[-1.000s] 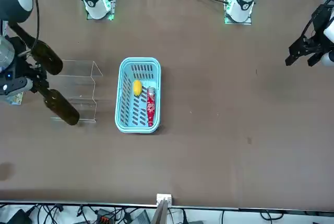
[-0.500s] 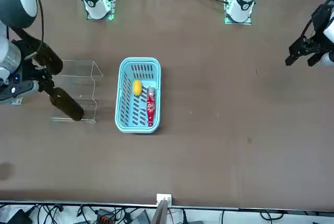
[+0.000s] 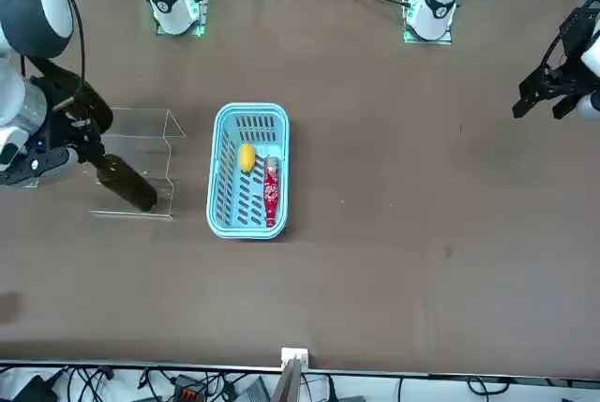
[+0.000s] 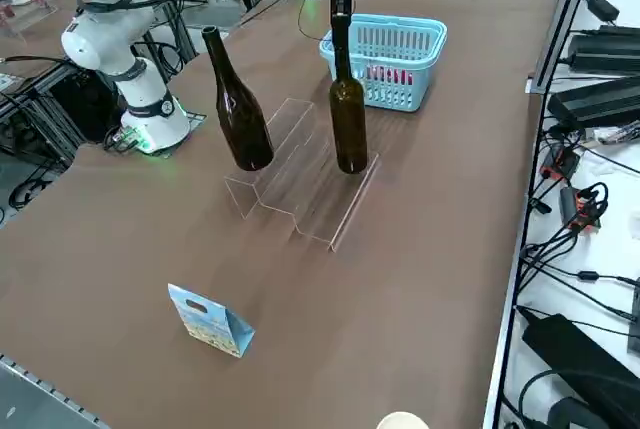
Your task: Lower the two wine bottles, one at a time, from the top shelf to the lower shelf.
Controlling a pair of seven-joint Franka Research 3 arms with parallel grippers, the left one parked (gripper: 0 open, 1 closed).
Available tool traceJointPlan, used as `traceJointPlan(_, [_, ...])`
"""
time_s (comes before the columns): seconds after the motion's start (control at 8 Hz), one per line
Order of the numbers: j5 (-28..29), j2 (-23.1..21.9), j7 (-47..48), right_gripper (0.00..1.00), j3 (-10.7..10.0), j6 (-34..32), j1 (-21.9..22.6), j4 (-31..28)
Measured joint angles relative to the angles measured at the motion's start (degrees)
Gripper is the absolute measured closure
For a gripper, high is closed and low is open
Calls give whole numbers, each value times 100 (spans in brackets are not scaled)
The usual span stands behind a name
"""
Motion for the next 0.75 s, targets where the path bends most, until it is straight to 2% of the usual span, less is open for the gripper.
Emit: traceJointPlan(0.75, [0,1,128,62,0,75,0,-166])
